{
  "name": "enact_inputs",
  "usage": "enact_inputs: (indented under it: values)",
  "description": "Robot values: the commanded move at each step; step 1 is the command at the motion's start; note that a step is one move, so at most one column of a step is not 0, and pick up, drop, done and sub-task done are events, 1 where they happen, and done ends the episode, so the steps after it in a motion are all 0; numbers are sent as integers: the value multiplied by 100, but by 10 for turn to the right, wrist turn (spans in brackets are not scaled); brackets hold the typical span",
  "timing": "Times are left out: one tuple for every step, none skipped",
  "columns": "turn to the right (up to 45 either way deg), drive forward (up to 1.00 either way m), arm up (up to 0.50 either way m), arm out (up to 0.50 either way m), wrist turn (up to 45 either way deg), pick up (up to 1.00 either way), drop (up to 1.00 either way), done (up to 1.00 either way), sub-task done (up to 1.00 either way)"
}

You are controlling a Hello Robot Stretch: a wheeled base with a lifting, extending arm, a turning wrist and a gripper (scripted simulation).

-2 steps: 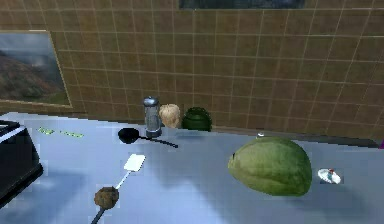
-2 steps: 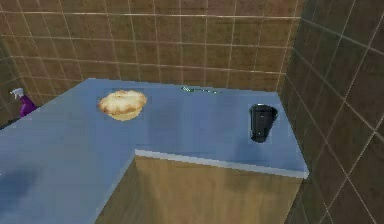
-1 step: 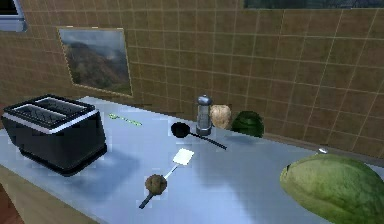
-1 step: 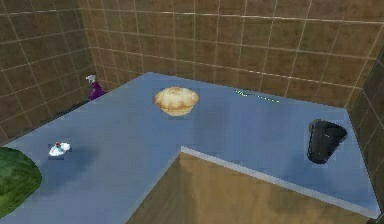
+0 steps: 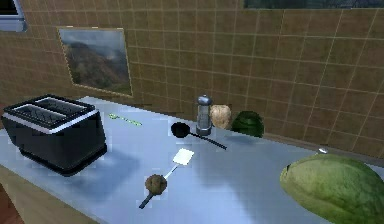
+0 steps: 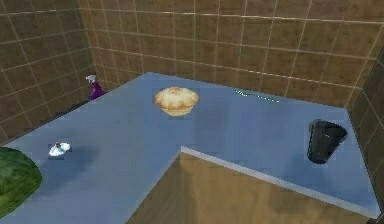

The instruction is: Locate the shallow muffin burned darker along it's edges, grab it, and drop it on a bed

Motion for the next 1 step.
enact_inputs:
  values:
    - [0, 0, 38, 0, 0, 0, 0, 0, 0]
